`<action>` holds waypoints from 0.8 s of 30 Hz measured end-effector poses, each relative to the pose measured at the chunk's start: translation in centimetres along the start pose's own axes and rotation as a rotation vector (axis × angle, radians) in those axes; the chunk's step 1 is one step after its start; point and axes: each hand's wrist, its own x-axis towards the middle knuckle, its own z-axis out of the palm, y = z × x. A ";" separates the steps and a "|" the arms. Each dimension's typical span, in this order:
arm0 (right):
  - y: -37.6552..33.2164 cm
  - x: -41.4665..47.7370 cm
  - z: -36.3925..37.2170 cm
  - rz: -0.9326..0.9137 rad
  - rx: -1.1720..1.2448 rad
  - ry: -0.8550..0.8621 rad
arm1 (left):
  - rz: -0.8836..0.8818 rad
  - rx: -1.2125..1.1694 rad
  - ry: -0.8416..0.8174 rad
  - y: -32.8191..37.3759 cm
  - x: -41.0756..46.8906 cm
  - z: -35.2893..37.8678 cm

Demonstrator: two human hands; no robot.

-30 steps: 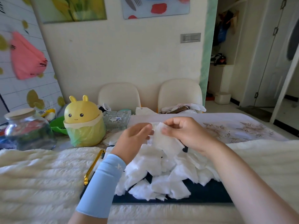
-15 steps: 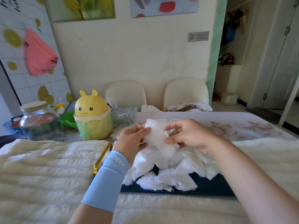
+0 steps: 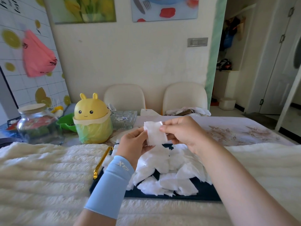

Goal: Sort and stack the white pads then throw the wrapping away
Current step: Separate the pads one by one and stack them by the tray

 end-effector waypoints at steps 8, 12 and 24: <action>0.2 -0.4 -0.3 -0.027 0.058 0.064 | -0.028 -0.048 -0.018 0.2 0.0 -0.3; 0.1 -0.6 -0.2 -0.056 0.089 0.064 | -0.035 -0.039 -0.034 0.1 -0.2 -0.1; 0.9 0.0 0.2 -0.253 -0.243 0.199 | -0.065 -0.060 -0.079 0.6 -0.7 0.6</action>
